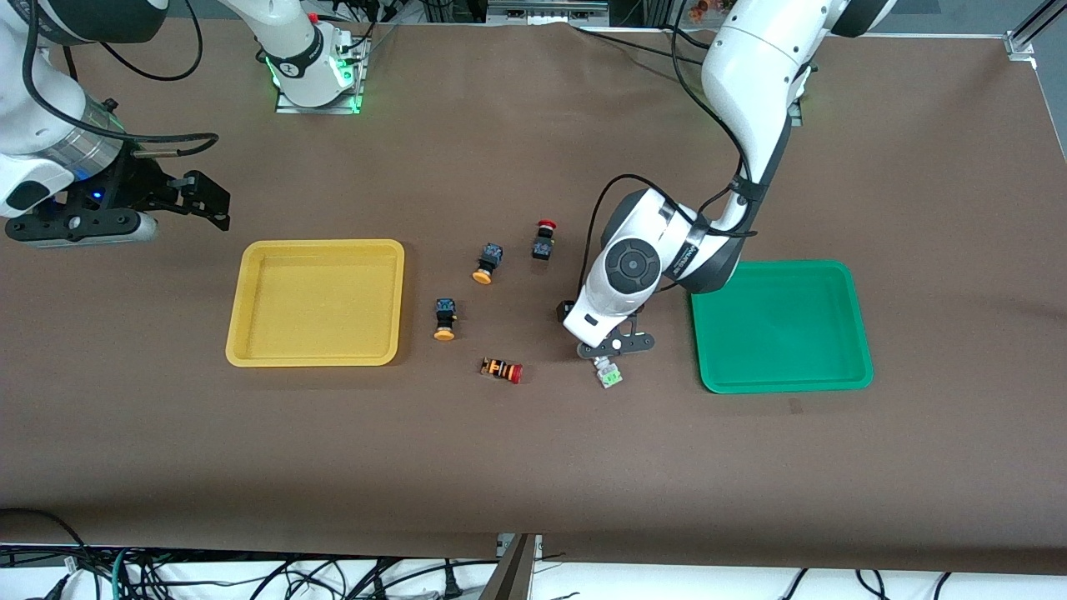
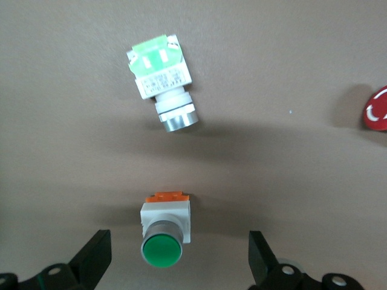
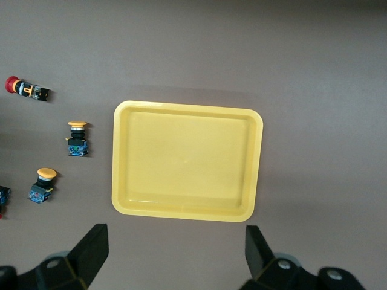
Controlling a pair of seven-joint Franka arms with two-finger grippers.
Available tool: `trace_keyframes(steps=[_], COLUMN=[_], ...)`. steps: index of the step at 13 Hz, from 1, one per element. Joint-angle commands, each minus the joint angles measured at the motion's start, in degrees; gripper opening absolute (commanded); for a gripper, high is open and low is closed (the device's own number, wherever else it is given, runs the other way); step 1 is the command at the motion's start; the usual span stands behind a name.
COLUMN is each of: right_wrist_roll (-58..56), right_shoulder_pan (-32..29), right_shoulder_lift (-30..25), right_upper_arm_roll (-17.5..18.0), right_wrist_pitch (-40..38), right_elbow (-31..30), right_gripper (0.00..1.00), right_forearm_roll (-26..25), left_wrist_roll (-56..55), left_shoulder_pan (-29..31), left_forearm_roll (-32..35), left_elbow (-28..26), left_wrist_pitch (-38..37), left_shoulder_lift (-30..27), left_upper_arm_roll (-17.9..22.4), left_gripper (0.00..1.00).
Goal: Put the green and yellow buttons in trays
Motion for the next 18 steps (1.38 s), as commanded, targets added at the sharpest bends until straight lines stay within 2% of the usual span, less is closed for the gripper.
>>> trace_keyframes(steps=[1,4,5,6,7,8,10,12,15,18], right_wrist_roll=[0.71,0.71,-0.08,0.35,0.70,0.79,5.16,10.10,15.35,21.96], right_shoulder_pan=[-0.35,0.35,0.44,1.48,2.97,4.90,8.60,11.59,14.85,18.10], right_shoulder_lift=[0.83,5.31,5.49,6.02,7.76,9.52,14.61,20.41,28.41,33.87], right_upper_arm_roll=[0.24,0.50,0.59,0.67,0.68,0.68,0.68,0.68,0.68,0.68], right_wrist_pitch=[-0.27,-0.18,0.34,0.34,0.78,2.35,7.52,15.33,26.33,33.12], right_elbow=[1.20,1.20,1.02,0.85,0.93,0.93,0.93,0.93,0.67,-0.11], right_gripper=[1.00,1.00,1.00,1.00,1.00,1.00,1.00,1.00,1.00,1.00], right_forearm_roll=[-0.57,-0.57,-0.74,-0.66,-0.22,-0.22,0.83,5.04,7.25,7.34], left_wrist_roll=[0.37,0.37,0.37,0.28,0.28,0.37,0.37,0.37,3.42,19.11], left_shoulder_pan=[-0.84,-0.84,-0.76,-0.76,-0.76,-0.76,-0.76,-0.58,0.30,3.36], left_forearm_roll=[-0.31,-0.31,-0.31,-0.31,-0.31,-0.31,-0.31,-0.31,-0.31,-0.31], left_elbow=[-3.05,-3.05,-3.05,-2.96,-2.96,-2.88,-2.79,-2.70,-2.35,-2.08], left_wrist_pitch=[2.37,2.72,2.72,2.72,2.72,2.72,2.72,2.55,-0.77,-11.14], left_shoulder_lift=[-0.54,-0.01,0.08,-0.01,-0.01,-0.01,-0.10,-0.36,-3.77,-9.23], left_upper_arm_roll=[0.77,0.86,0.86,0.77,0.77,0.77,0.77,0.77,1.91,8.23], left_gripper=[1.00,1.00,0.87,0.62,0.43,0.29,0.15,0.14,0.11,0.11])
